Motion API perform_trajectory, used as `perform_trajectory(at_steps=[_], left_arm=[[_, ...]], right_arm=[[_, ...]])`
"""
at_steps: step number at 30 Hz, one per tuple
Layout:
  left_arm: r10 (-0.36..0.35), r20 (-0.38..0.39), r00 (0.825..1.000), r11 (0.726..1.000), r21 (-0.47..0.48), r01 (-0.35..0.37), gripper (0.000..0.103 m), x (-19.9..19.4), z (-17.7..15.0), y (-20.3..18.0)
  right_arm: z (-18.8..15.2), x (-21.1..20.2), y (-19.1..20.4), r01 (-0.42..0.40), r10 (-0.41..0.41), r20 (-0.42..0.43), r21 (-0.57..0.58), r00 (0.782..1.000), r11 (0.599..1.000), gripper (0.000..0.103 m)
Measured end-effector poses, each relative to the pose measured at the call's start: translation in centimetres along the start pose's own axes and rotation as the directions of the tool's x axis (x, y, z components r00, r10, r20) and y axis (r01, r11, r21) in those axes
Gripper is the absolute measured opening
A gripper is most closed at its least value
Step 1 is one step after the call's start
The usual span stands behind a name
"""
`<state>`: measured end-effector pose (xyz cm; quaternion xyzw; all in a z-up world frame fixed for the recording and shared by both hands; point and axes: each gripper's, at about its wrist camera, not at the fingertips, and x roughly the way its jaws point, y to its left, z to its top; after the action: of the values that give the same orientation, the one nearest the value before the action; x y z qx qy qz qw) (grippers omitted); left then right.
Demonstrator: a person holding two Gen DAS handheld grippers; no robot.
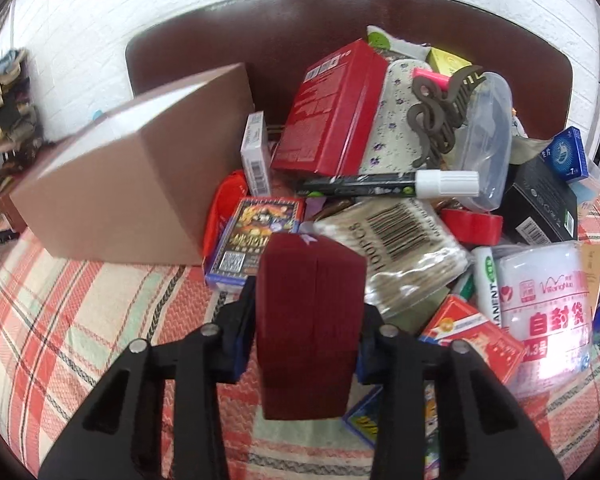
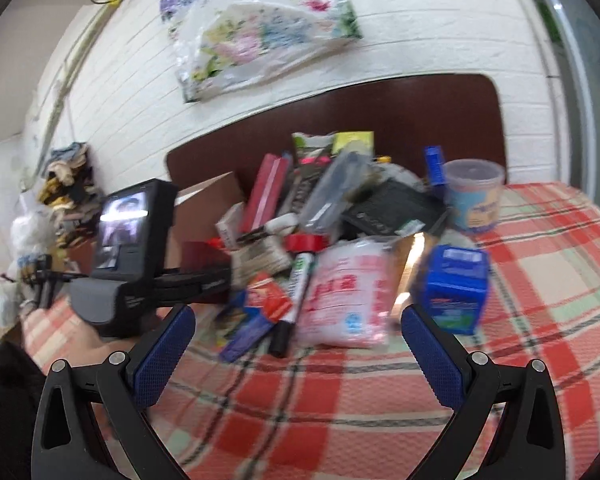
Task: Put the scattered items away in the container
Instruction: 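Grasp the dark red jewelry box with the left tool while the right tool reaches the tiger card box, then lift the dark red box with the left tool while the right tool grasps the tiger card box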
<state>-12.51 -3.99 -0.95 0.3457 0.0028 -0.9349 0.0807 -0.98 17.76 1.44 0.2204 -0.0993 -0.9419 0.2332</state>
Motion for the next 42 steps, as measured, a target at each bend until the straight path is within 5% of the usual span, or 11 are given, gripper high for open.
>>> perform_trajectory(at_steps=[3, 9, 14, 23, 32, 35, 39, 42], left_arm=[[-0.066, -0.046, 0.997, 0.997, -0.041, 0.064, 0.035, 0.9, -0.4, 1.6], [-0.178, -0.057, 0.982, 0.98, -0.1, 0.171, 0.035, 2.0, -0.7, 3.3], [-0.247, -0.075, 0.966, 0.962, -0.142, 0.235, 0.035, 2.5, -0.8, 4.0], [-0.308, -0.115, 0.945, 0.944, -0.159, 0.288, 0.033, 3.0, -0.9, 4.4], [-0.265, -0.129, 0.956, 0.961, -0.11, 0.252, 0.037, 2.7, -1.1, 4.9], [-0.249, -0.136, 0.959, 0.966, -0.108, 0.236, 0.035, 2.4, -1.3, 5.6], [-0.25, -0.164, 0.954, 0.968, -0.078, 0.24, 0.038, 2.3, -1.6, 6.3], [-0.239, -0.187, 0.953, 0.971, -0.02, 0.24, 0.038, 1.9, -1.8, 6.3]], right_arm=[[0.0, 2.6, -0.3, -0.195, 0.209, -0.059, 0.187, 0.976, 0.963, 0.103], [-1.4, 6.7, -0.1, -0.287, 0.337, -0.103, 0.331, 0.936, 0.899, 0.103], [-1.9, 9.4, -0.4, -0.293, 0.373, -0.121, 0.42, 0.92, 0.859, 0.096], [-1.7, 12.8, -1.9, -0.234, 0.352, -0.139, 0.521, 0.926, 0.821, 0.077], [-0.4, 14.7, -0.2, -0.182, 0.301, -0.217, 0.441, 0.928, 0.879, 0.078], [0.3, 15.9, 0.1, -0.178, 0.328, -0.268, 0.462, 0.906, 0.869, 0.081], [0.1, 16.4, 2.5, -0.193, 0.353, -0.411, 0.383, 0.84, 0.904, 0.088], [0.2, 16.8, 4.2, -0.18, 0.289, -0.429, 0.277, 0.855, 0.944, 0.088]])
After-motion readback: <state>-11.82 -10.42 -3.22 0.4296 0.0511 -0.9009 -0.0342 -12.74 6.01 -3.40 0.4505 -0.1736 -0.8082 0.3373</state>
